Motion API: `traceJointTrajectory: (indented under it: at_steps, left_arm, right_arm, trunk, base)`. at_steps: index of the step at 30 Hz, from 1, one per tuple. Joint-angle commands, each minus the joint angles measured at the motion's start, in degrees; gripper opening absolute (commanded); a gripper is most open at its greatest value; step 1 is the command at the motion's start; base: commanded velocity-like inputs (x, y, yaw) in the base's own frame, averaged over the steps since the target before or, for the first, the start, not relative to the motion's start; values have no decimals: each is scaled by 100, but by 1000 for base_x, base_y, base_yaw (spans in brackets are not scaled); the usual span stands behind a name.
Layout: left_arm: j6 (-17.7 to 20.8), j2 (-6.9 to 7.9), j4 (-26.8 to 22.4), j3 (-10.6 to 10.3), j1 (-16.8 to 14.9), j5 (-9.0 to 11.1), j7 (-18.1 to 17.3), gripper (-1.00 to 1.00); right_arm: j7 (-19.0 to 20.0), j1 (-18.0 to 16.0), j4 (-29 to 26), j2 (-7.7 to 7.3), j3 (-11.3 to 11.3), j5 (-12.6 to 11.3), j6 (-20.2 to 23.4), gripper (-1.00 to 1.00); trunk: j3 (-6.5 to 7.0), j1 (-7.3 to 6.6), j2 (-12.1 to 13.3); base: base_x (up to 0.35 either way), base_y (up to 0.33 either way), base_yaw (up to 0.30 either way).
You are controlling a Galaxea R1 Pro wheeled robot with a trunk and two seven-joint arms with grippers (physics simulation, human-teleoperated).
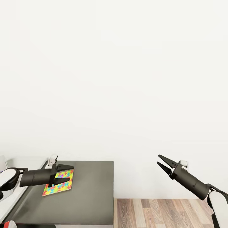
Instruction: Put all the toys in the child's room - the three board games (two on the bed and one on the table), the two jigsaw puzzles on the table, and the tennis ball on the table - inside the toy box on the table in the child's room.
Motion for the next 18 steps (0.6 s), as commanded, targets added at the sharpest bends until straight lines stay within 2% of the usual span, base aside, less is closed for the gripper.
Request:
traceJointTrajectory:
  at_steps: [1, 11, 18]
  left_arm:
    - [2, 6, 4, -15, -10, -33, -50, 100]
    - [1, -72, 7, -7, -10, -33, -42, 100]
    - [2, -89, 5, -8, -10, -33, -41, 100]
  right_arm:
    - [37, -7, 0, 2, -9, 30, 30, 100]
    - [36, -7, 0, 6, -9, 30, 32, 100]
    - [35, -7, 0, 7, -9, 30, 29, 100]
  trunk:
    - [-14, 4, -14]
    - [-14, 4, -14]
    - [-14, 4, -14]
  base:
    - [0, 0, 0]
    - [17, 0, 0]
    - [184, 0, 0]
